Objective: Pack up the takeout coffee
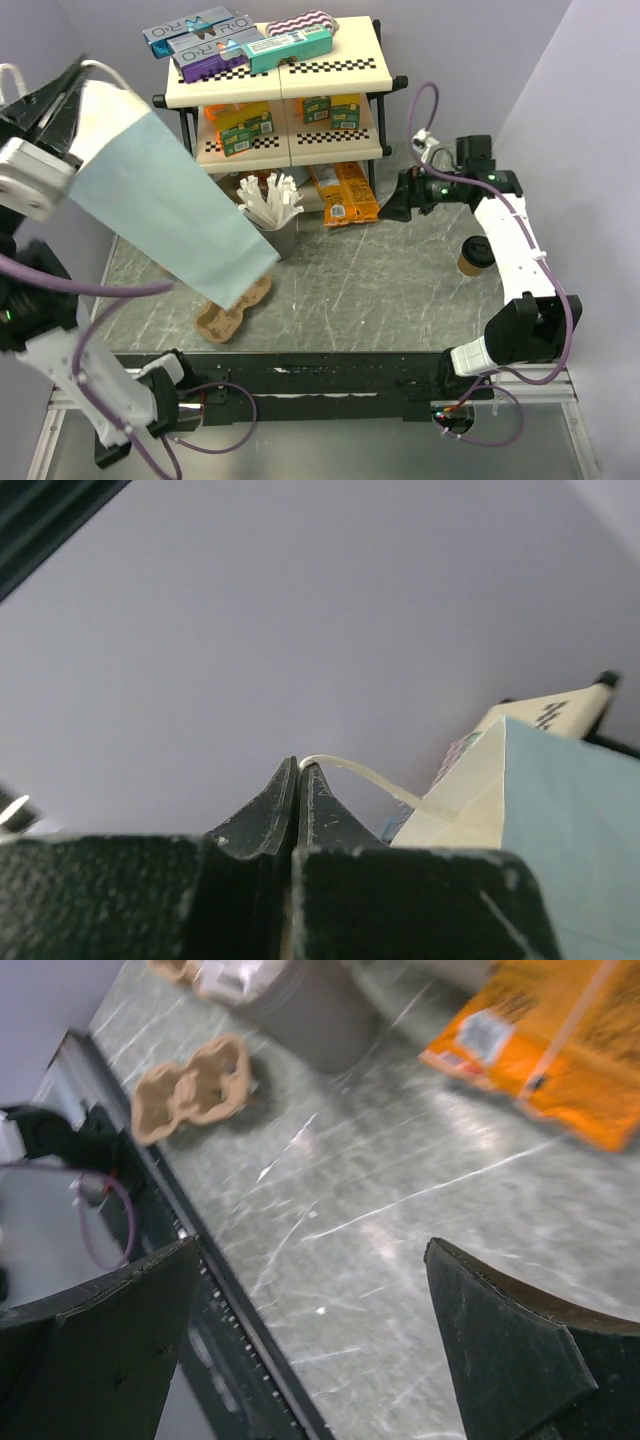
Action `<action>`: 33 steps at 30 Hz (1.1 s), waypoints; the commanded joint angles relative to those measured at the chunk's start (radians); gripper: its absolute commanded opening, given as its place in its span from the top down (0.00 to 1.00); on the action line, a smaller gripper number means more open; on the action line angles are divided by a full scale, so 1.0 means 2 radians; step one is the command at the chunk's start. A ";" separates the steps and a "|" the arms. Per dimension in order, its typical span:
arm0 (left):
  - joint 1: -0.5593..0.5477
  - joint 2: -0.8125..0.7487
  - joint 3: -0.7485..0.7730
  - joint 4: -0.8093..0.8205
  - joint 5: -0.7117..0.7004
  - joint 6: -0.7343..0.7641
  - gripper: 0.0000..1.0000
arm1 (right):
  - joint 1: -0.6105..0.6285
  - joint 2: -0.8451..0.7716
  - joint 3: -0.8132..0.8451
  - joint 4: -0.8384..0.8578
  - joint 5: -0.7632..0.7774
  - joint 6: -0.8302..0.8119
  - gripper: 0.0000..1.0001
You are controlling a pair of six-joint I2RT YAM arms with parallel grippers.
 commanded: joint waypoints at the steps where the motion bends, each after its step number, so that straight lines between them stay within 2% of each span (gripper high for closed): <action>1: 0.011 0.061 -0.011 0.280 0.131 -0.319 0.99 | -0.024 -0.018 0.067 -0.010 0.003 -0.017 0.01; 2: 0.011 0.067 -0.013 0.296 0.139 -0.357 0.99 | -0.024 -0.022 0.069 -0.012 0.005 -0.019 0.01; 4: 0.003 0.076 -0.021 0.318 0.145 -0.370 0.99 | -0.040 -0.029 0.068 -0.014 0.012 -0.024 0.00; 6: -0.022 0.074 -0.021 0.283 0.153 -0.321 0.99 | -0.042 -0.042 0.063 -0.015 0.018 -0.029 0.00; 7: -0.032 0.073 -0.020 0.227 0.150 -0.292 0.99 | -0.043 -0.045 0.058 -0.015 0.021 -0.029 0.00; 8: -0.042 0.073 -0.018 0.205 0.146 -0.242 0.99 | -0.042 -0.053 0.056 -0.013 0.028 -0.027 0.00; 11: -0.079 0.099 0.008 0.155 0.104 -0.212 0.99 | -0.042 -0.061 0.050 -0.007 0.038 -0.017 0.00; 14: -0.120 0.152 0.090 0.093 0.050 -0.198 0.99 | -0.042 -0.065 0.053 -0.006 0.051 -0.016 0.00; 17: -0.166 0.179 0.121 0.073 -0.007 -0.172 0.99 | -0.043 -0.068 0.058 -0.010 0.064 -0.019 0.00; 22: -0.302 0.198 0.136 0.010 -0.089 -0.073 0.99 | -0.042 -0.078 0.048 -0.010 0.077 -0.023 0.00; 23: -0.325 0.203 0.137 -0.003 -0.118 -0.034 0.99 | -0.042 -0.081 0.044 -0.009 0.080 -0.021 0.00; 25: -0.395 0.206 0.131 -0.035 -0.147 0.033 0.99 | -0.043 -0.088 0.032 -0.004 0.092 -0.018 0.00; 29: -0.522 0.209 0.100 -0.064 -0.228 0.107 0.99 | -0.043 -0.102 0.017 0.006 0.141 -0.013 0.00; 33: -0.581 0.221 0.074 -0.087 -0.259 0.138 0.99 | -0.052 -0.114 0.012 0.007 0.205 -0.010 0.00</action>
